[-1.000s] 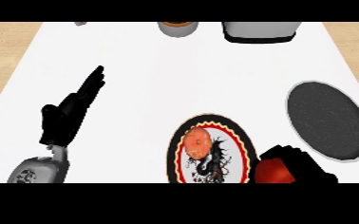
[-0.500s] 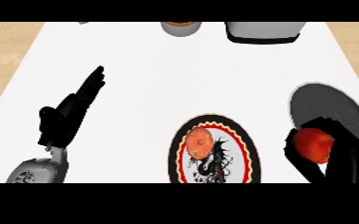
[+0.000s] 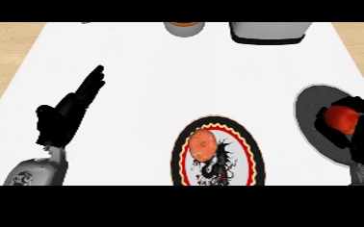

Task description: Pick the tomato from the plate and place it in the pan

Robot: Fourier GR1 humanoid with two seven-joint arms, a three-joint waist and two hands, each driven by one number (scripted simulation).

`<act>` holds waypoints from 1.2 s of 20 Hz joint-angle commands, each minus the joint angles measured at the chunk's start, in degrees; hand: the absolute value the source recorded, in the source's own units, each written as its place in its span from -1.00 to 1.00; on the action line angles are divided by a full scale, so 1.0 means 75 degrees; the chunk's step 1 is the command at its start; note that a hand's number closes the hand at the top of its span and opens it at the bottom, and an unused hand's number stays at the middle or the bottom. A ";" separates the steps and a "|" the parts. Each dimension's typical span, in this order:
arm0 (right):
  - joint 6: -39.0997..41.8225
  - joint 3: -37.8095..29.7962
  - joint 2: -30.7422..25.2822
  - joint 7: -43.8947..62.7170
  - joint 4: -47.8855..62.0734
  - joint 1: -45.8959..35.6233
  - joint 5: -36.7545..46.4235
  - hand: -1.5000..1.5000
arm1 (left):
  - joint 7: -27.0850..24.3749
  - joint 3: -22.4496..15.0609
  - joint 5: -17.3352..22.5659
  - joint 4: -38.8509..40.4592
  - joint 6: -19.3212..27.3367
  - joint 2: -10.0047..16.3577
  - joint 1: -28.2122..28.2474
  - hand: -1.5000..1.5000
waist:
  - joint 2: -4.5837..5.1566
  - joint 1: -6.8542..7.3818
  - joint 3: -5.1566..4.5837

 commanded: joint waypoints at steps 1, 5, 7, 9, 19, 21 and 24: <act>-0.0205 -0.0679 -0.0128 -0.1639 0.1893 -0.0735 -0.1208 1.00 | 0.0111 -0.0136 -0.0158 -0.0077 0.0042 -0.0181 -0.0032 0.00 | 0.0004 0.0014 0.0002; -0.0255 -0.1240 -0.0040 -0.2982 0.3093 -0.1017 -0.1690 1.00 | -0.0322 0.0044 -0.0284 0.0120 -0.0091 -0.0106 0.0205 0.00 | -0.0001 -0.0007 -0.0002; -0.0302 -0.1413 0.0219 -0.3282 0.3780 -0.1546 -0.1567 1.00 | -0.0102 -0.0018 -0.0362 -0.0047 -0.0078 -0.0249 0.0230 0.00 | -0.0007 -0.0007 -0.0004; -0.0109 -0.1575 0.0082 -0.3564 0.4394 -0.2114 -0.1566 1.00 | -0.0170 0.0387 0.0005 0.0267 -0.0406 -0.0057 -0.0202 0.00 | -0.0001 0.0002 -0.0004; 0.1805 -0.2352 -0.0512 -0.3778 0.7962 -0.3828 -0.2275 -1.00 | -0.0023 -0.0004 -0.0432 0.0214 -0.0195 -0.0345 -0.0258 0.00 | 0.0069 0.0187 0.0017; 0.1712 -0.2705 -0.0415 -0.4491 0.8426 -0.4021 -0.2582 -1.00 | -0.0116 -0.0181 -0.0520 -0.0151 -0.0110 -0.0494 0.0085 0.00 | 0.0068 0.0216 0.0021; 0.1686 -0.3287 -0.0199 -0.5338 0.8476 -0.4091 -0.3230 -1.00 | -0.0276 -0.0064 -0.0508 0.0298 -0.0135 -0.0484 -0.0034 0.00 | 0.0094 0.0193 0.0028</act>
